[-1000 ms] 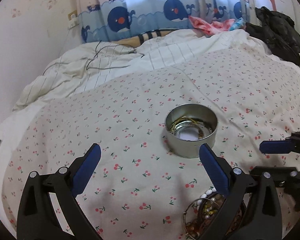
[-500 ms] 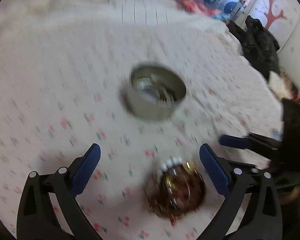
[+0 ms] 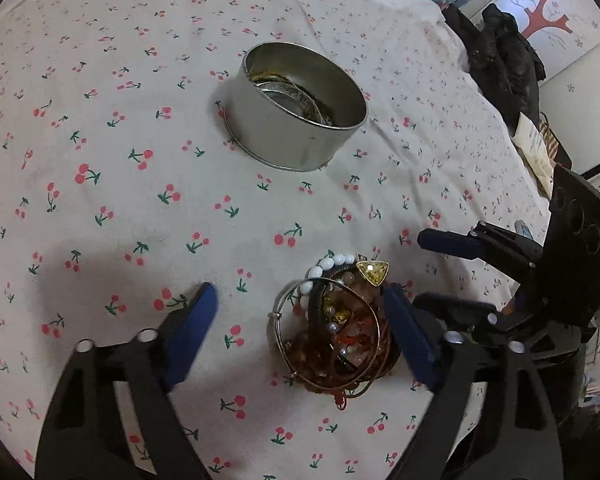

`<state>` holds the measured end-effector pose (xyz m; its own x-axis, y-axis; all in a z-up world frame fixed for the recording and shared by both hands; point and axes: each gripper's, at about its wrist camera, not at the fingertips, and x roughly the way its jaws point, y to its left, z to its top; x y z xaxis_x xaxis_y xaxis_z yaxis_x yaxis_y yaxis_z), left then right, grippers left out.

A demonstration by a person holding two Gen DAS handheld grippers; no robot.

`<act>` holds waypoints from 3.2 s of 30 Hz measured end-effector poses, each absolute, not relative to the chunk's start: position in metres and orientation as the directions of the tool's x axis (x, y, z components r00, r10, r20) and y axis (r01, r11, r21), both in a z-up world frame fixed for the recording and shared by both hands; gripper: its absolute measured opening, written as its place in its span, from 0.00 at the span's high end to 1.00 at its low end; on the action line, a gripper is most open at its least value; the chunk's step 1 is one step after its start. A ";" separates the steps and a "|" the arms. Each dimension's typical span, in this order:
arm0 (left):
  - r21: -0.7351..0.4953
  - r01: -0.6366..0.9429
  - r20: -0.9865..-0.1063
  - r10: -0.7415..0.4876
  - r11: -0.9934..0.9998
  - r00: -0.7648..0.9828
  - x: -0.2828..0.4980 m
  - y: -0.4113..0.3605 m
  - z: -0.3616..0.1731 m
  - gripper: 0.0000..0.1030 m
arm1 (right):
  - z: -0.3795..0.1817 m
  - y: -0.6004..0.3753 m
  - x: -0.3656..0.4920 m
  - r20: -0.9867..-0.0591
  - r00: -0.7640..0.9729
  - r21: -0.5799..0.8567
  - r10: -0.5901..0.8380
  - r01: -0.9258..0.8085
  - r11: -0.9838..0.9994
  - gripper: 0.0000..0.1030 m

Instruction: Organize jewelry

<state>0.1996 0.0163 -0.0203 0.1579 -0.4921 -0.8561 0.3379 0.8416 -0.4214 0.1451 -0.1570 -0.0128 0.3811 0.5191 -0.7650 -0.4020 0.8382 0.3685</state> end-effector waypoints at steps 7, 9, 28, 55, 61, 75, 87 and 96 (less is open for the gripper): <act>-0.480 0.293 -0.836 -0.532 0.827 0.132 0.201 0.022 -0.031 0.29 | -0.011 -0.133 0.139 -0.776 0.401 0.279 0.486 -0.473 0.836 0.74; -0.495 0.281 -0.831 -0.542 0.822 0.123 0.200 0.024 -0.035 0.29 | -0.014 -0.125 0.138 -0.789 0.412 0.236 0.456 -0.482 0.844 0.77; -0.509 0.318 -0.779 -0.585 0.800 0.226 0.197 0.030 -0.015 0.96 | -0.005 -0.153 0.150 -0.751 0.496 0.269 0.437 -0.374 0.887 0.98; -0.485 0.345 -0.792 -0.571 0.804 0.217 0.193 0.030 -0.008 0.96 | -0.015 -0.159 0.151 -0.726 0.432 0.415 0.535 -0.344 0.842 0.94; -0.501 0.336 -0.772 -0.587 0.798 0.244 0.198 0.040 0.001 0.97 | -0.012 -0.172 0.155 -0.710 0.439 0.451 0.551 -0.317 0.834 0.94; -0.538 0.368 -0.713 -0.642 0.759 0.282 0.196 0.033 0.025 0.97 | 0.017 -0.188 0.148 -0.593 0.559 0.483 0.580 -0.329 0.811 0.94; -0.502 0.429 -0.688 -0.647 0.751 0.329 0.209 0.001 0.071 0.98 | 0.028 -0.214 0.148 -0.519 0.623 0.550 0.585 -0.281 0.787 0.94; -0.406 0.468 -0.745 -0.581 0.785 0.328 0.234 -0.028 0.081 0.98 | 0.027 -0.226 0.148 -0.532 0.629 0.564 0.567 -0.237 0.791 0.94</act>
